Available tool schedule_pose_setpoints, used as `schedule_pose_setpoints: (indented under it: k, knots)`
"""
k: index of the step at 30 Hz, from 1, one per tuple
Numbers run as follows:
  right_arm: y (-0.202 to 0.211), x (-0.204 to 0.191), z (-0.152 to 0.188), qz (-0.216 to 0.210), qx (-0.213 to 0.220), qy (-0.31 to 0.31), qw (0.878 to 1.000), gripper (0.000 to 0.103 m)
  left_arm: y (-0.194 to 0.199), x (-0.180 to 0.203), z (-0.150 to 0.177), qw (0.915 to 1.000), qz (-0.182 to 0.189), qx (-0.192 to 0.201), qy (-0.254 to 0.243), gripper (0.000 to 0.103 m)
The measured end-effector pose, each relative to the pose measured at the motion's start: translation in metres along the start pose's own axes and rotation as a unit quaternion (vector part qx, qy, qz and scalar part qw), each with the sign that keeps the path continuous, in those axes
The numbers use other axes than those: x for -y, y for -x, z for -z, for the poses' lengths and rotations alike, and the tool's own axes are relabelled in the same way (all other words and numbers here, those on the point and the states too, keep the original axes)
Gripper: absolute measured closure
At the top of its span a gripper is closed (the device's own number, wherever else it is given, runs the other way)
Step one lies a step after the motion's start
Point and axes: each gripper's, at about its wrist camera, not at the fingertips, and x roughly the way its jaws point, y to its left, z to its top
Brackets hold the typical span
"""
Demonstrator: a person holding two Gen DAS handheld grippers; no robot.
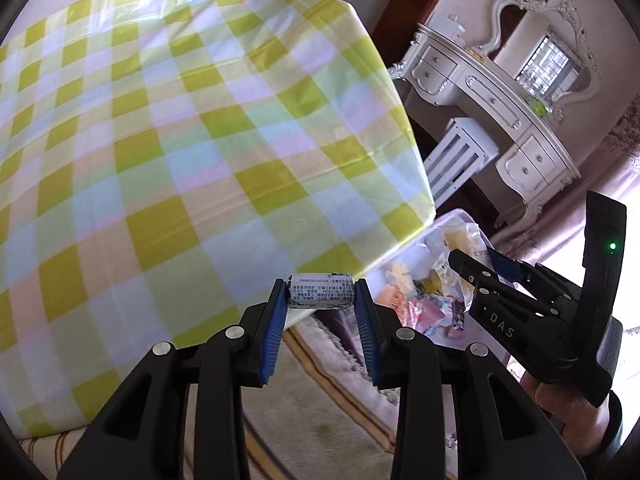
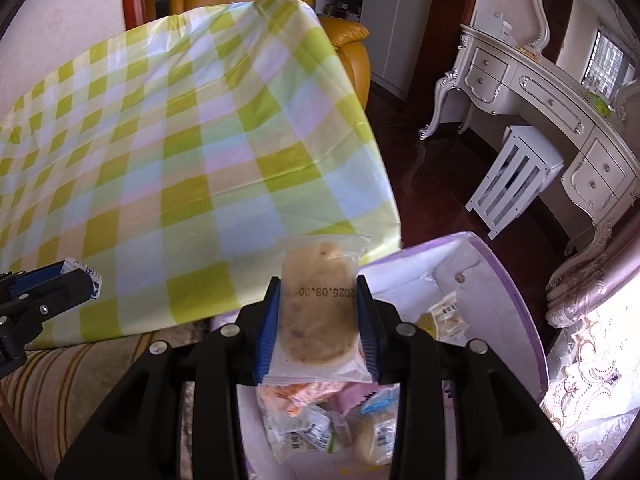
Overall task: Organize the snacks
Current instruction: 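Carry the white-blue roll with the left tool while the right tool carries the cookie bag over the box, then open both tools above the white box to drop the roll and cookie bag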
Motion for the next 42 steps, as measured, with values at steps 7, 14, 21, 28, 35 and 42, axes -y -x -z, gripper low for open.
schedule_pose_setpoints:
  k: [7, 14, 21, 28, 35, 42]
  knots:
    - [-0.012, 0.050, 0.033, 0.029, -0.032, -0.032, 0.999, 0.067, -0.033, 0.057, 0.011, 0.9969, 0.041, -0.058, -0.033, 0.070]
    - [-0.018, 0.072, 0.053, 0.040, -0.049, -0.056, 0.996, 0.067, -0.062, 0.086, 0.017, 0.9927, 0.044, -0.100, -0.051, 0.069]
    - [-0.009, 0.075, 0.057, 0.052, -0.037, -0.058, 0.996, 0.050, -0.071, 0.081, 0.020, 0.9921, 0.030, -0.116, -0.036, 0.058]
    - [0.016, 0.070, 0.060, 0.053, -0.022, -0.051, 0.997, 0.037, -0.035, 0.067, 0.040, 0.9943, 0.037, -0.099, -0.006, 0.044]
    - [0.043, 0.070, 0.073, 0.050, -0.016, -0.054, 0.997, 0.034, 0.005, 0.062, 0.074, 0.9963, 0.039, -0.076, 0.011, 0.020]
    - [0.050, 0.071, 0.080, 0.050, -0.011, -0.055, 0.997, 0.032, 0.000, 0.069, 0.079, 0.9962, 0.038, -0.077, -0.006, 0.011]
